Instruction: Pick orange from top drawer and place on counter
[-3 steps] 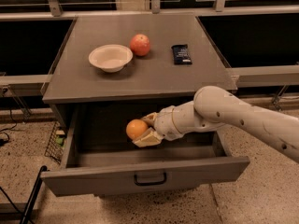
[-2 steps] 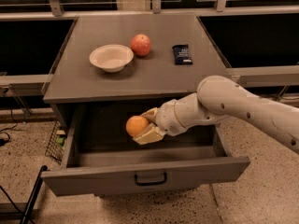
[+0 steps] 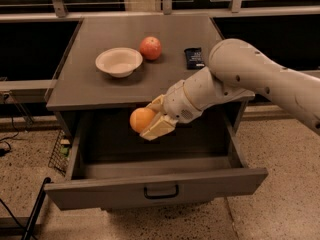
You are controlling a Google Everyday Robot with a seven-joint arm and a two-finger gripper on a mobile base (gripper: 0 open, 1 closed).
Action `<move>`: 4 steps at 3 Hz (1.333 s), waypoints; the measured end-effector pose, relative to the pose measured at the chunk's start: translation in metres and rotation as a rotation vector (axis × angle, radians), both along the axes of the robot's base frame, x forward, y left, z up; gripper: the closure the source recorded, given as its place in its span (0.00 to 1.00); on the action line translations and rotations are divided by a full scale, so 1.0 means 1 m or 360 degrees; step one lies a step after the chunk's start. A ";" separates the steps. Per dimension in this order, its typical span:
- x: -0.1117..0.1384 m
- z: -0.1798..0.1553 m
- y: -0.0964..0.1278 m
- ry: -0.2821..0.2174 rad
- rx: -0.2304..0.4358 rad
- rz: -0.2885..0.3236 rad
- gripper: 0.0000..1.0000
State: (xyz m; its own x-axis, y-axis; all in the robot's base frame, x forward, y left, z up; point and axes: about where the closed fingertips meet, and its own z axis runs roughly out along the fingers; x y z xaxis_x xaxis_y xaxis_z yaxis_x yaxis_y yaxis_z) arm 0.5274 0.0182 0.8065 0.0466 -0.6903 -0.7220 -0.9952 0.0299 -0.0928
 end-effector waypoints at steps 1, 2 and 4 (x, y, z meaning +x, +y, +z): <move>0.000 0.004 0.001 -0.0003 0.0005 0.0002 1.00; 0.002 0.029 0.002 -0.0008 0.0003 -0.0009 1.00; 0.037 0.083 -0.008 -0.0112 -0.0004 -0.0101 1.00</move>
Offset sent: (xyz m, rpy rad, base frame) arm 0.0070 0.0005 0.0710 0.0002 -0.0115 -0.0245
